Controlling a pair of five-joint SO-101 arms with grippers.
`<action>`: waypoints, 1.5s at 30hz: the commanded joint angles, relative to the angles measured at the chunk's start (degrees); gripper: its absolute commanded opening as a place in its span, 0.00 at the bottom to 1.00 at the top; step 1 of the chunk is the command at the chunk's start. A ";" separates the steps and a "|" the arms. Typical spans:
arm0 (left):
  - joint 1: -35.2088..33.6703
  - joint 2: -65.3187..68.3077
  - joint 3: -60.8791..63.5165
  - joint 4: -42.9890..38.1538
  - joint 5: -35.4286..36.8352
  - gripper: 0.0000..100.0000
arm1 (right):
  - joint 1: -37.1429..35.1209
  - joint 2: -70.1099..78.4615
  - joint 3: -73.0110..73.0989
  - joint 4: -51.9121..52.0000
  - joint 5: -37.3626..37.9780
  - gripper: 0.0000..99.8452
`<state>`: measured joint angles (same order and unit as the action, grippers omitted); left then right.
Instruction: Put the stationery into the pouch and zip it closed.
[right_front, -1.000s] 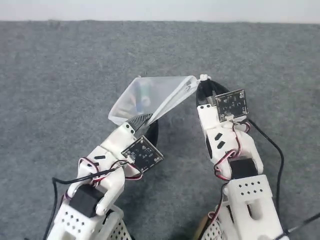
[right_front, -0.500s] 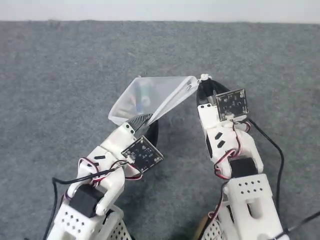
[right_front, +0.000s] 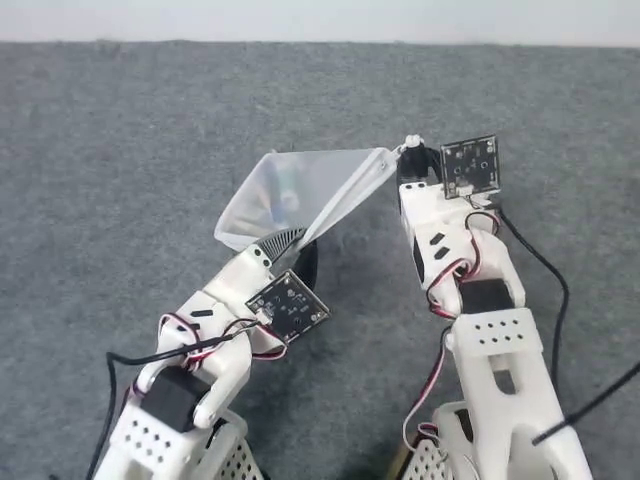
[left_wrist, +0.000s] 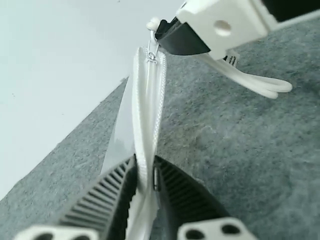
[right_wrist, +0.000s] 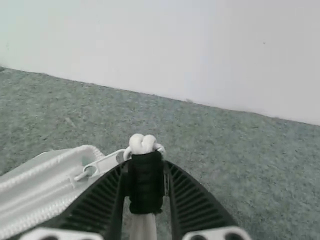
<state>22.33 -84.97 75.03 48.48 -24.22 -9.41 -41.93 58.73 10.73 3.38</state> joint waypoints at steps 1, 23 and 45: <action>-1.93 -0.88 -1.89 1.41 -0.35 0.01 | 5.32 1.63 -4.57 0.75 -0.97 0.01; -1.93 -0.88 -1.89 1.23 -0.18 0.01 | 7.16 1.01 -5.80 4.53 -4.66 0.01; -2.02 -0.88 -4.00 1.14 8.62 0.01 | -0.75 0.92 -5.71 12.53 -1.76 0.09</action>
<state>20.57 -85.05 75.12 49.54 -18.15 -8.79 -40.09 56.70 22.86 -0.92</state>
